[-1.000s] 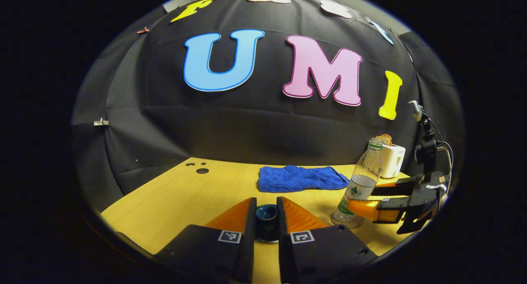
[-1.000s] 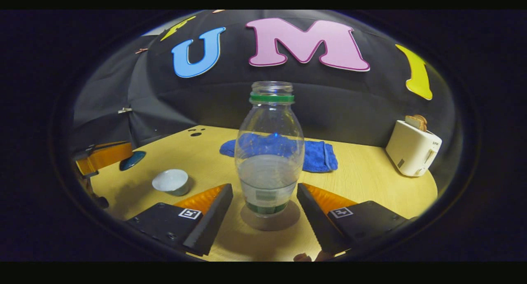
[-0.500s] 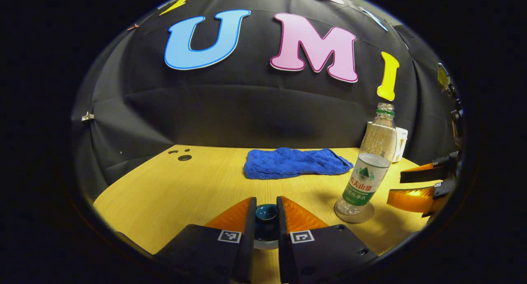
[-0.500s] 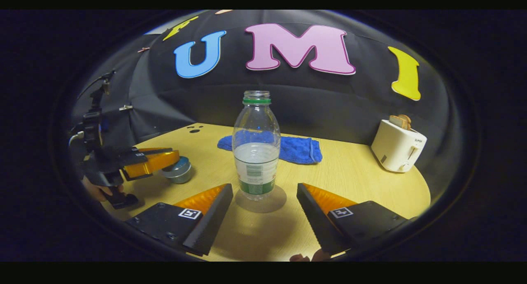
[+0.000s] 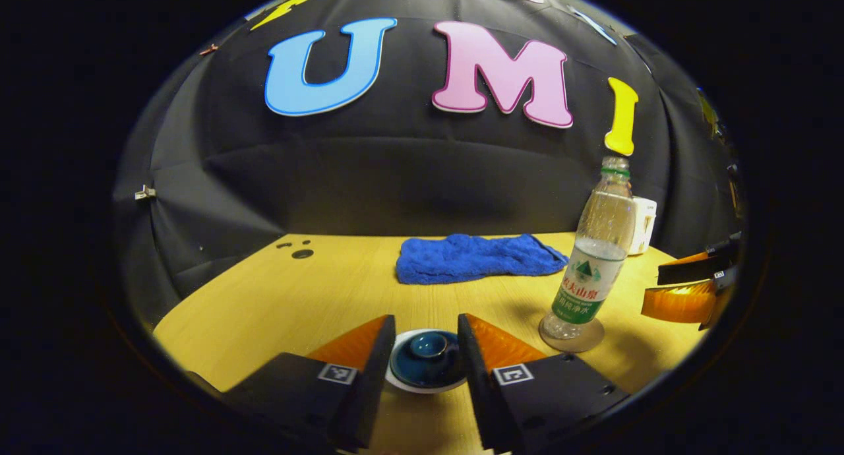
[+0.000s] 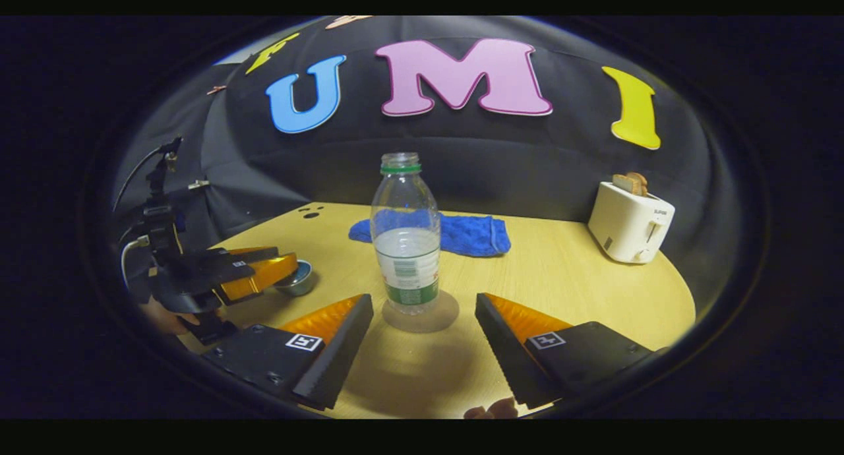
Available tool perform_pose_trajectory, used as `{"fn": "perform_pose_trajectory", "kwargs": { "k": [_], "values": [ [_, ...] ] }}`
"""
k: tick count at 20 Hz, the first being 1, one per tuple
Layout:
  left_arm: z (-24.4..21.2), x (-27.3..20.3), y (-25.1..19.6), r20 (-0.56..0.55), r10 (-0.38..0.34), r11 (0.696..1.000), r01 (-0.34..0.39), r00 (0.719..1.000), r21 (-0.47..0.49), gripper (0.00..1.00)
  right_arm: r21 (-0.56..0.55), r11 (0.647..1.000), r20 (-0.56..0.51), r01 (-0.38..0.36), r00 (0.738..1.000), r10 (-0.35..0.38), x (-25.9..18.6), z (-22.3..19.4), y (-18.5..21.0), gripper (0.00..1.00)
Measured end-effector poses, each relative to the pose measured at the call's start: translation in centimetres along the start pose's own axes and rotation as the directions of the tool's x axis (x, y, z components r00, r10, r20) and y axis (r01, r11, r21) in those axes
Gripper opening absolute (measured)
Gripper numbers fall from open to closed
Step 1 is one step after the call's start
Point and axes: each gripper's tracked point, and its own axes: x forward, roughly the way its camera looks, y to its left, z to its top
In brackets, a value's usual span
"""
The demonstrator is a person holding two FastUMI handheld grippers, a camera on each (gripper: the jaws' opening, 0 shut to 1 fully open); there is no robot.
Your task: Open the teacup lid with one hand, grasp the water bottle and pour water into the teacup with the other hand; after pouring, place the water bottle on the coaster and then close the teacup lid.
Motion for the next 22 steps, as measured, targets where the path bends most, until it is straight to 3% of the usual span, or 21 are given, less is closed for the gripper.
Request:
{"fn": "perform_pose_trajectory", "kwargs": {
  "k": [4, 5, 10, 15, 22],
  "values": [
    [4.1, -4.2, -0.1, 0.031, 0.002, 1.0, -0.003, 1.0, 0.011, 0.94, 0.018, 0.999, 0.034, 0.045, 0.998, -0.046, -3.1, 3.5, -1.9, 0.97],
    [5.3, -5.8, -0.2, 0.037, 0.007, 1.0, -0.008, 0.999, 0.018, 0.97, 0.024, 0.998, 0.043, 0.061, 0.997, -0.062, -4.2, 4.7, -2.5, 0.96],
    [13.3, -13.2, -1.3, 0.109, 0.07, 0.997, -0.069, 0.992, -0.017, 0.98, 0.034, 0.993, 0.133, 0.113, 0.984, -0.116, -10.4, 10.8, -4.3, 0.96],
    [20.5, -19.0, -2.9, 0.212, 0.11, 0.994, -0.106, 0.971, -0.031, 0.97, 0.013, 0.993, 0.232, 0.119, 0.965, -0.119, -16.6, 14.9, -4.5, 0.97],
    [25.1, -24.5, -5.1, 0.296, 0.054, 0.998, -0.041, 0.954, -0.049, 0.97, 0.002, 0.993, 0.284, 0.122, 0.952, -0.117, -21.9, 15.9, -2.8, 0.96]
  ]
}}
